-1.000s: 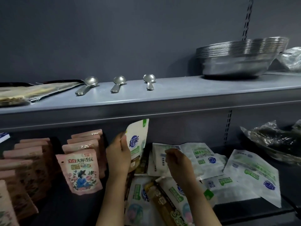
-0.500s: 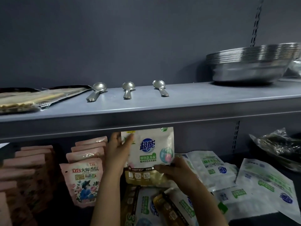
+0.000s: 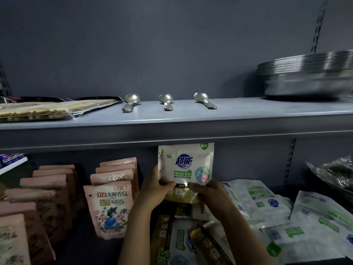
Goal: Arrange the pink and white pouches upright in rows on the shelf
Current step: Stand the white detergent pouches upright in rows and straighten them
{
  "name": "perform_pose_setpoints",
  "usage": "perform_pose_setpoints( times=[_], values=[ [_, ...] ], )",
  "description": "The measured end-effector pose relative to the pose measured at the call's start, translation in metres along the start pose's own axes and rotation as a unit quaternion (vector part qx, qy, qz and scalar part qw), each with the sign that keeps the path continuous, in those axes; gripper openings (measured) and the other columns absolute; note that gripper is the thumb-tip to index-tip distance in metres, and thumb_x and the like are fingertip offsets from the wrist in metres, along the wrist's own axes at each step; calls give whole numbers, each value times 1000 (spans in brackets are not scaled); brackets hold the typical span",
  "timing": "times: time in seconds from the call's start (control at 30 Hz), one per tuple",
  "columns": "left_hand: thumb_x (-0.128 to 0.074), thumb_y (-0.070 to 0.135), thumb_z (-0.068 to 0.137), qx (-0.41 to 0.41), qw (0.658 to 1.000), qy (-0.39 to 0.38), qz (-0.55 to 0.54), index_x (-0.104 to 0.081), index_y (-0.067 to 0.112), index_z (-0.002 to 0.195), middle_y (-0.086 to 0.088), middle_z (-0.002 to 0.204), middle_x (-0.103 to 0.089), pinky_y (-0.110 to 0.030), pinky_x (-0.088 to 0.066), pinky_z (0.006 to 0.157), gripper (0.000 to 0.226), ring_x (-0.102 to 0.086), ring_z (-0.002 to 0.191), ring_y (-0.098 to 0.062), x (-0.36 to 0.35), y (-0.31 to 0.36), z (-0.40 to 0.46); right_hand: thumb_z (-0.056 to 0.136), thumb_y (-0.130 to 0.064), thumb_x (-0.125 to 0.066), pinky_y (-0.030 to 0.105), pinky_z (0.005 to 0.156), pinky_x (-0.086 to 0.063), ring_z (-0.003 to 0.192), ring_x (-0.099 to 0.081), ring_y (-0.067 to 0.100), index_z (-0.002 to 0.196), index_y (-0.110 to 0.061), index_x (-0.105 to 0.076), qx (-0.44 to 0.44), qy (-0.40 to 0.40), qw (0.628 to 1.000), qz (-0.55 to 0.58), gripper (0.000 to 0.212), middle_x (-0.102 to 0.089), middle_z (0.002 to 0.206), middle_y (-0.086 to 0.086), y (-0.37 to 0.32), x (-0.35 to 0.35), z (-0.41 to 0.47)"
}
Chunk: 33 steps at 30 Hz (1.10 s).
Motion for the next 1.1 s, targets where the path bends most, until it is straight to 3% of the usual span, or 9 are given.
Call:
perform_pose_setpoints(
  times=[0.1,0.23,0.4,0.53,0.67,0.77,0.9,1.0,1.1],
  values=[
    [-65,23,85,-2,1000,-7,14,-6,32,148,0,145,-40,-24,-37,85,86,-44,127,-19,-5,-2,-1,78,6,-65,19,53,-52,67,-71,12,97,-1,-68,15,17,1000,7,20,-73,88,11,4,1,4],
    [-66,19,84,-16,999,42,-20,-12,31,147,1,143,-40,-30,-40,94,84,-42,129,-20,0,-5,4,81,3,-65,16,57,-52,69,-70,5,96,-11,-67,38,27,999,-18,21,-75,86,1,3,-1,9],
    [-66,17,84,-43,991,128,3,-24,25,144,-4,137,-49,-24,-45,83,74,-52,120,-19,13,-6,9,87,-7,-62,41,88,-55,104,-67,24,122,-9,-50,49,53,997,16,37,-68,115,11,10,-12,19],
    [-59,23,89,-59,972,188,130,-19,24,146,-2,145,-37,-32,-36,102,70,-36,133,-20,26,7,3,91,-19,-58,37,82,-58,104,-66,22,125,-22,-34,-1,40,997,62,42,-64,119,6,27,-32,26],
    [-59,19,88,-74,960,220,155,-19,20,147,-5,149,-32,-36,-28,110,71,-28,139,-22,34,6,2,95,-21,-52,26,70,-58,92,-67,10,128,-31,-22,-42,27,995,89,45,-62,111,0,41,-48,32],
    [-59,14,88,-72,961,228,141,-23,21,146,-5,149,-32,-35,-30,110,69,-27,139,-23,38,-1,4,95,-25,-52,33,82,-57,103,-64,17,134,-25,-22,-73,28,989,123,50,-61,117,2,60,-55,37],
    [-59,16,88,-78,959,236,137,-31,24,142,-5,140,-44,-32,-40,100,62,-42,129,-22,33,-10,8,97,-24,-48,23,61,-57,95,-64,16,133,-15,-27,-93,48,986,127,43,-60,112,5,78,-50,38],
    [-54,19,91,-69,962,222,141,-28,25,144,-4,140,-41,-27,-40,96,59,-43,128,-19,18,-15,8,95,-28,-51,36,70,-58,100,-65,24,134,-19,-31,-104,79,982,139,45,-62,116,7,88,-40,38],
    [-55,13,90,-69,965,232,104,-25,22,146,-7,143,-37,-30,-42,98,64,-41,130,-22,10,-21,9,95,-29,-51,38,70,-58,97,-66,23,130,-22,-33,-110,80,982,127,41,-64,113,5,94,-35,42]
  ],
)
Point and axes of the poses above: each hand's wrist, its own z-axis towards the middle knuckle, its own x-axis out of the back of the hand, y = z × x, the point moved 9 cm from there along z, towards the middle knuckle
